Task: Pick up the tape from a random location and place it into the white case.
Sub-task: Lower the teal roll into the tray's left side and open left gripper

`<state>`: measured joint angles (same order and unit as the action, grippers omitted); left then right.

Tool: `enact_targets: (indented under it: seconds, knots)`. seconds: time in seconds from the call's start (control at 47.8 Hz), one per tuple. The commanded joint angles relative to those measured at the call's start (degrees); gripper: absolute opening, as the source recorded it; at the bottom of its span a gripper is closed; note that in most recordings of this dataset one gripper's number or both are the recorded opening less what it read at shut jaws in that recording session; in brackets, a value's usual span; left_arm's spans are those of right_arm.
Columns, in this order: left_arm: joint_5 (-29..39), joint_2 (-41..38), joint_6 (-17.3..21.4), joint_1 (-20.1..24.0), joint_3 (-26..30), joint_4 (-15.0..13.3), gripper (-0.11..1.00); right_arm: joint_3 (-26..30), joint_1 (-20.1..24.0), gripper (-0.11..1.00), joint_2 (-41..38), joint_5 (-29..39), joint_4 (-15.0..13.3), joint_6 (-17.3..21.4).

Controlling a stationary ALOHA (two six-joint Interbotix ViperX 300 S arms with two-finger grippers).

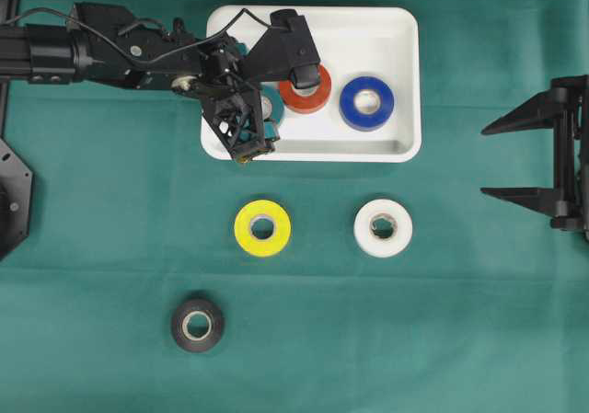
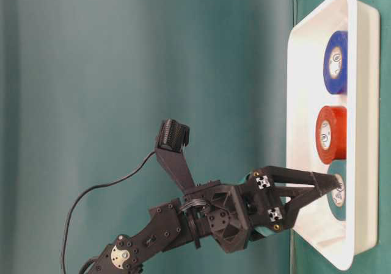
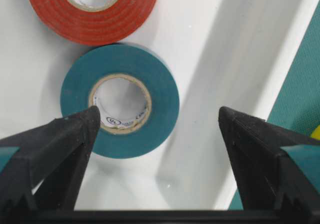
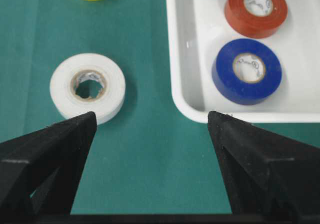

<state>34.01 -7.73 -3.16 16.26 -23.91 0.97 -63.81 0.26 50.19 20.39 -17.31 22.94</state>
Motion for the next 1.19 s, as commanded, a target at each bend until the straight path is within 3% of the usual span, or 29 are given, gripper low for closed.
enact_targets:
  seconds: [0.0,0.293,0.836,1.171]
  knots:
    - [-0.2,0.9,-0.1,0.1,1.1,0.0,0.94,1.8,-0.1,0.88,-0.3,-0.4,-0.2,0.0]
    - [2.5,1.8,-0.1,0.0,2.2,-0.1,0.94,1.8,-0.1,0.88,-0.3,-0.2,-0.3,0.0]
    - [13.3,7.8,0.1,-0.4,9.4,0.1,0.94,1.8,-0.1,0.88,-0.1,-0.1,-0.6,0.0]
    - [13.4,9.8,0.4,-0.6,9.3,0.3,0.94,1.8,-0.1,0.88,-0.1,-0.1,-0.6,0.0]
